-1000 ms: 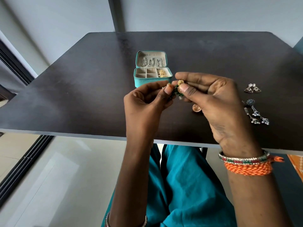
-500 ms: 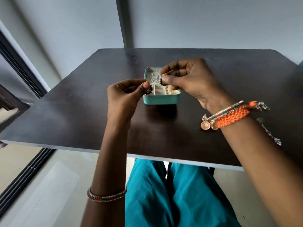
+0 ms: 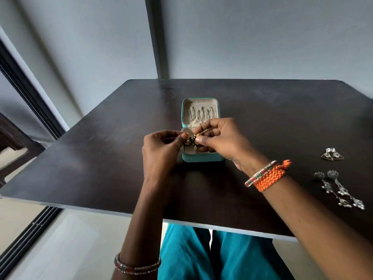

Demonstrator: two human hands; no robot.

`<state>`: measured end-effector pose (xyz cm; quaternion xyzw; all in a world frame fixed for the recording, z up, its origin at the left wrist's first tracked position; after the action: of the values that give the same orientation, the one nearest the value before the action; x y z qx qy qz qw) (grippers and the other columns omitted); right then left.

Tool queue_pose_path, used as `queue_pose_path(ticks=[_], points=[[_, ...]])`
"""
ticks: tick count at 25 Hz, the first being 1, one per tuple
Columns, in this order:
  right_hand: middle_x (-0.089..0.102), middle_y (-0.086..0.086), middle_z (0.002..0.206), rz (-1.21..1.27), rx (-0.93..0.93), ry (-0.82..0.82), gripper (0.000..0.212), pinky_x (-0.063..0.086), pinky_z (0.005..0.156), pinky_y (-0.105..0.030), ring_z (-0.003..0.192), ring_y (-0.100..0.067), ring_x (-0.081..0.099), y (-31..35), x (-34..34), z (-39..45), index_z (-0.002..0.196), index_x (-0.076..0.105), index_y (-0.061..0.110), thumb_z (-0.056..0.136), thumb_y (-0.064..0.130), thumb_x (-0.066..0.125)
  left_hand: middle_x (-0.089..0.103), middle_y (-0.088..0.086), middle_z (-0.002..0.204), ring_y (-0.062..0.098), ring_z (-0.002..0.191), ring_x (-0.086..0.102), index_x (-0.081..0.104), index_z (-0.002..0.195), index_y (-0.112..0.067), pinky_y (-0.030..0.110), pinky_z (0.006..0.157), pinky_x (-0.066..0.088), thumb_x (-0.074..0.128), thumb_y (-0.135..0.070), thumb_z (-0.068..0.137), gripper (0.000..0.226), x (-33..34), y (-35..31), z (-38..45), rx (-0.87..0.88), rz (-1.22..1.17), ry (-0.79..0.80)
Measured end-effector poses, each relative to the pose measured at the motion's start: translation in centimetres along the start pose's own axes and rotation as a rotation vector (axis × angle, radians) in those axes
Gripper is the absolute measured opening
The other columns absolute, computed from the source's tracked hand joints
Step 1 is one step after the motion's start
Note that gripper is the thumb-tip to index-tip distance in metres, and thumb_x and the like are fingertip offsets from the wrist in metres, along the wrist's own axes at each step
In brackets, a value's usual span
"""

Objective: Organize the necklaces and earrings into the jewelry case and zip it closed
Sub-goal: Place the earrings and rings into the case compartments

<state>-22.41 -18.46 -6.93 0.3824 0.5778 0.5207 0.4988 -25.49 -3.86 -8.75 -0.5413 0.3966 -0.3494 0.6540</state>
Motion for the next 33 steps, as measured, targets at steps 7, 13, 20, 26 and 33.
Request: queue_pose_path(ticks=[7,13,20,26,33], points=[[0.065,-0.007,0.068,0.155,0.017,-0.194,0.018,0.050,0.050,-0.016,0.057,-0.013,0.064,-0.9,-0.4,-0.1,0.075,0.065,0.009,0.081,-0.008,0.065,0.072,-0.014,0.070,0.008,0.083,0.066,0.074,0.072,-0.031,0.042,0.091,0.047,0.070,-0.040,0.072,0.010,0.2,0.4,-2.2,0.009,0.143,-0.107],[0.065,-0.007,0.068,0.221,0.037,-0.168,0.010,0.044,0.045,-0.012,0.046,-0.006,0.062,-0.9,-0.5,-0.2,0.085,0.064,0.002,0.083,-0.007,0.063,0.045,-0.015,0.097,0.017,0.116,0.037,0.073,0.085,-0.031,0.029,0.089,0.019,0.071,-0.040,0.078,0.012,0.2,0.2,-2.3,-0.059,0.343,-0.162],[0.063,-0.003,0.064,0.137,0.005,-0.156,0.015,0.046,0.048,-0.013,0.049,-0.007,0.062,-0.9,-0.4,-0.3,0.078,0.065,0.008,0.082,-0.007,0.065,0.047,-0.012,0.107,0.012,0.111,0.032,0.073,0.094,-0.032,0.029,0.089,0.020,0.071,-0.044,0.078,0.020,0.8,0.8,-1.8,0.025,0.446,-0.165],[0.069,0.007,0.064,-0.217,-0.151,-0.211,0.019,0.053,0.063,-0.015,0.061,-0.002,0.066,-0.4,0.3,-0.4,0.073,0.067,0.021,0.072,0.004,0.077,0.068,-0.015,0.075,0.007,0.074,0.064,0.073,0.094,-0.029,0.044,0.087,0.051,0.064,-0.033,0.086,0.012,0.6,0.9,-2.7,0.088,0.252,-0.169],[0.069,0.004,0.061,-0.257,-0.141,-0.094,0.026,0.056,0.072,-0.024,0.062,-0.005,0.067,0.3,1.1,0.4,0.064,0.063,0.023,0.068,0.003,0.081,0.072,-0.009,0.081,0.006,0.076,0.065,0.074,0.091,-0.027,0.042,0.087,0.051,0.059,-0.024,0.088,0.016,0.5,0.9,-2.8,0.102,0.260,-0.175]])
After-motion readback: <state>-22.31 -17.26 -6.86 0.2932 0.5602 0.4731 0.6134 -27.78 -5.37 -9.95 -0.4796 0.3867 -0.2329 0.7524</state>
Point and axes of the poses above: each hand's wrist, its own z-axis towards the middle knuckle, its own x-axis out of the palm, y = z × x, the point moved 4 cm from there along z, towards the middle knuckle
